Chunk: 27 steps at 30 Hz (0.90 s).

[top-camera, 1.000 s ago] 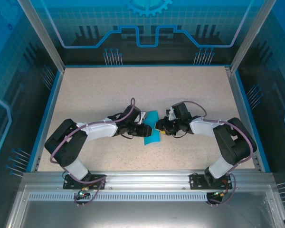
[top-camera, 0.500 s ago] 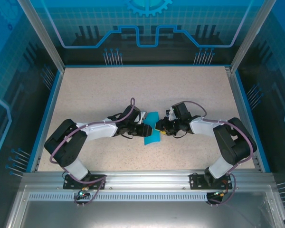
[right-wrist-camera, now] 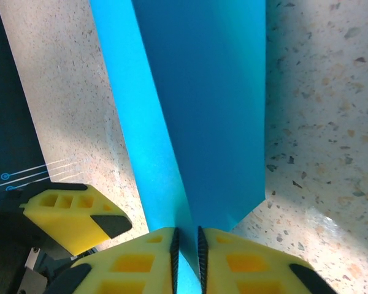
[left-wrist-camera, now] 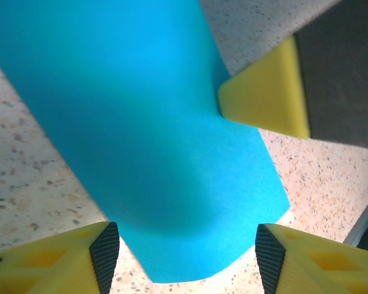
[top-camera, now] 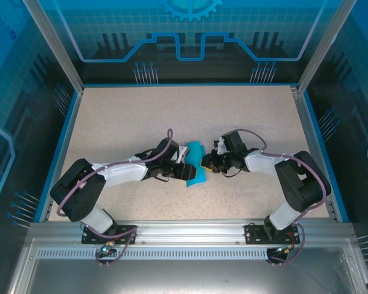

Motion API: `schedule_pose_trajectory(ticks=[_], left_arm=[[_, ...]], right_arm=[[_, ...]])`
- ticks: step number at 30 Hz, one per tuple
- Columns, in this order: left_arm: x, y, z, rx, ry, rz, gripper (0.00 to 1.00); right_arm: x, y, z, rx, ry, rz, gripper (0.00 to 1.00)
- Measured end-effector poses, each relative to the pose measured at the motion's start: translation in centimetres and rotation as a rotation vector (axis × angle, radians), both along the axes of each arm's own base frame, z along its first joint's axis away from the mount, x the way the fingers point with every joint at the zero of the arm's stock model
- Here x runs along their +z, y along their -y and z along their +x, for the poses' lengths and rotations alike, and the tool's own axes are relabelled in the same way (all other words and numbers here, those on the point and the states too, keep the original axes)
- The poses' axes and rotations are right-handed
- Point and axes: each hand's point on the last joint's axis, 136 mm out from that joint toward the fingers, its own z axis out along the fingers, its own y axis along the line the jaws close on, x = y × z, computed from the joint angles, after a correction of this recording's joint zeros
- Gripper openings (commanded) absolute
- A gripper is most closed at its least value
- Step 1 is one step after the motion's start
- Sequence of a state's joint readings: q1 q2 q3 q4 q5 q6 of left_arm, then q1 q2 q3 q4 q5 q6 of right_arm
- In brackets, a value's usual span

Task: Fold a paper plane with a square sheet of paper (pick it up from the middle)
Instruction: Third fold the triangle at the center of the table.

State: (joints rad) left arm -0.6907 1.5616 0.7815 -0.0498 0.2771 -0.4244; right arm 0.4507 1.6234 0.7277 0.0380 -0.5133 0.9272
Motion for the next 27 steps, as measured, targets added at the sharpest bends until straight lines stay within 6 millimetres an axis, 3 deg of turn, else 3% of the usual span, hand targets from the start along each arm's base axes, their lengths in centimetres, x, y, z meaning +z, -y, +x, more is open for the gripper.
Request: schedule_pose_trajectory(ticks=[4, 6, 13, 20, 27], left_arm=[[-0.1, 1.2, -1.9, -0.094, 0.041, 0.056, 0.71], [0.0, 1.7, -2.6, -0.131, 0.067, 0.086, 0.71], [0.5, 3.3, -2.7, -0.176, 0.162, 0.162, 0.74], [-0.2, 2.4, -2.0, -0.140, 0.181, 0.222, 0.71], [-0.2, 2.8, -2.5, -0.168, 0.205, 0.236, 0.75]], right_arm=[[0.2, -0.1, 0.1, 0.003, 0.001, -0.001, 0.16], [0.3, 0.0, 0.2, 0.003, -0.002, -0.004, 0.22], [-0.2, 0.5, -0.2, -0.002, -0.029, -0.028, 0.26], [-0.5, 0.7, -0.4, 0.000, -0.037, -0.041, 0.15], [-0.7, 0.9, -0.2, -0.046, -0.065, -0.031, 0.11]])
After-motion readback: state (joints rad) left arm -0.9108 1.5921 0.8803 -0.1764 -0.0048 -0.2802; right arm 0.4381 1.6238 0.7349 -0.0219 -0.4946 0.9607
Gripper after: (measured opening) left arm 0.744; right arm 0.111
